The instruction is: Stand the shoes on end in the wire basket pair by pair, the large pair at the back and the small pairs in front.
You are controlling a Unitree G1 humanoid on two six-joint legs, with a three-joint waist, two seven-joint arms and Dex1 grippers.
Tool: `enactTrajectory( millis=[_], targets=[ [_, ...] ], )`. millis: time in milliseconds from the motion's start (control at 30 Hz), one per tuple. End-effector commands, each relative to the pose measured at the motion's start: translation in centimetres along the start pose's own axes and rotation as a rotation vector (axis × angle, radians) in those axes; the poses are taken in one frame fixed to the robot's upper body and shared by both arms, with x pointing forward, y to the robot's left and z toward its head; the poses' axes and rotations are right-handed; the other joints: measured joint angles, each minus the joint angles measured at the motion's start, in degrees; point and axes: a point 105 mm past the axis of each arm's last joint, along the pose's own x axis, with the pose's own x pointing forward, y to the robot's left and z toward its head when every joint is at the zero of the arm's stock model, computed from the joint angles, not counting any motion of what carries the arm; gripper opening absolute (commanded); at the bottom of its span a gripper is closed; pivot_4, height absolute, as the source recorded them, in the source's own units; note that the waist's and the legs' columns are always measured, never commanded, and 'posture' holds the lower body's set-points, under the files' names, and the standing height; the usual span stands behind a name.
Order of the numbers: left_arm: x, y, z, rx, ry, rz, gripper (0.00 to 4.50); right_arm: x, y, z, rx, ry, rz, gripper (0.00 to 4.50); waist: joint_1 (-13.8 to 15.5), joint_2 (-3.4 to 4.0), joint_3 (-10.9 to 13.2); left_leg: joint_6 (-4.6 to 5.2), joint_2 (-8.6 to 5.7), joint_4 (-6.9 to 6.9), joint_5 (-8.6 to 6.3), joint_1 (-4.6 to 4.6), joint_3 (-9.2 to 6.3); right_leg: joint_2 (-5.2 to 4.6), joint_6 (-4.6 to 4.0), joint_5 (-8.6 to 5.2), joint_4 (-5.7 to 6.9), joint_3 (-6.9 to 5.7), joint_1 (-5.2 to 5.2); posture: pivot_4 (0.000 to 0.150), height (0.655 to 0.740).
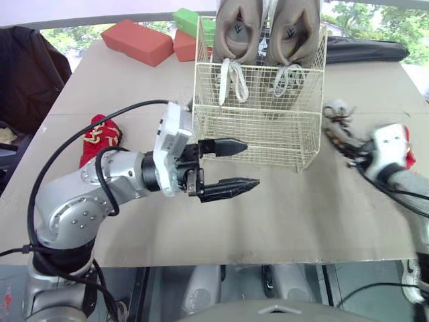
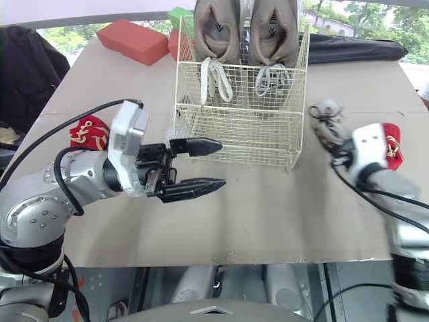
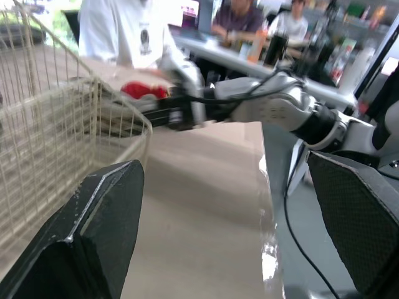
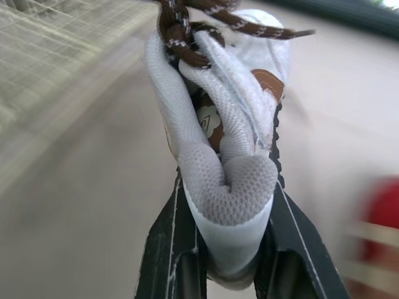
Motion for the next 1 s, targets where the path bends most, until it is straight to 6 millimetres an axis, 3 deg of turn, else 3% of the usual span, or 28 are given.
enactTrajectory(
  millis=[33,100,167,267,367,467,567,700,833,1000],
  targets=[
    [0.3,0.2,1.3,-0.003,-0.043,-0.042,4.50,-3.9,0.0,3.8,-0.159,-0.077,0.183,0.08,-0.1,0.09,0.0,0.00,0.00,-0.04,0.00,0.06,0.01,0.01,0.00,0.00,0.02,0.02,0.00,0.150,0.7400],
    [0.6,0.6,2.1,-0.031,-0.053,-0.087,4.50,-7.9,1.2,5.2,-0.277,-0.011,0.451,0.07,0.0,0.19,0.1,0.00,0.02,-0.05,0.00,0.05,0.08,0.07,-0.01,-0.01,0.02,-0.02,0.00,0.150,0.7400],
    [0.6,0.9,2.7,-0.051,-0.039,-0.126,4.50,-10.6,2.7,6.2,-0.349,0.061,0.672,0.05,-0.1,0.25,0.1,0.01,0.05,-0.05,0.00,0.05,0.10,0.08,-0.01,-0.01,0.04,-0.04,0.03,0.150,0.7400],
    [0.7,1.4,2.9,-0.055,0.031,-0.171,4.50,-12.5,4.5,7.2,-0.450,0.144,0.892,0.03,-0.8,0.05,0.1,0.01,0.11,-0.02,-0.01,0.26,0.15,0.17,-0.01,0.00,-0.01,0.00,0.23,0.150,0.7400],
    [0.8,1.8,2.9,-0.057,0.129,-0.219,4.50,-13.0,6.7,8.7,-0.568,0.121,1.070,0.02,-1.1,0.01,0.1,0.01,0.11,-0.01,-0.01,0.34,0.15,0.17,0.00,0.00,-0.13,-0.03,0.39,0.150,0.7400],
    [0.9,2.1,2.9,-0.071,0.214,-0.281,4.50,-12.5,8.7,9.6,-0.721,0.058,1.202,0.02,-1.2,0.02,0.2,0.01,0.08,0.05,0.00,0.26,0.16,0.13,0.01,0.00,-0.17,-0.04,0.36,0.150,0.7400],
    [1.7,2.5,3.3,-0.060,0.298,-0.335,4.50,-10.7,11.2,11.0,-0.858,-0.126,1.270,0.02,-1.3,-0.01,0.2,0.00,0.11,0.06,0.00,0.20,0.07,0.12,0.01,0.00,-0.28,-0.15,0.35,0.150,0.7400],
    [2.0,2.0,3.4,-0.078,0.391,-0.411,4.50,-7.7,13.0,13.2,-1.039,-0.300,1.305,0.02,-1.8,-0.14,0.3,-0.27,0.05,0.01,0.15,-0.06,0.02,0.07,0.02,0.01,-0.43,-0.17,0.19,0.150,0.7400],
    [2.0,1.5,2.2,-0.118,0.529,-0.436,4.50,-5.9,14.4,15.3,-1.152,-0.406,1.326,0.02,-1.6,-0.09,0.4,-0.29,0.02,-0.05,0.16,-0.27,0.00,0.05,0.02,-0.01,-0.37,-0.13,-0.13,0.150,0.7400],
    [1.3,0.9,0.5,-0.174,0.652,-0.425,2.90,-4.9,15.7,17.1,-1.221,-0.524,1.329,0.02,-1.7,-0.06,0.4,-0.31,0.08,0.16,0.17,-1.13,-0.30,-0.02,0.06,-0.05,-0.32,-0.23,-0.89,0.150,0.7400]
  ],
)
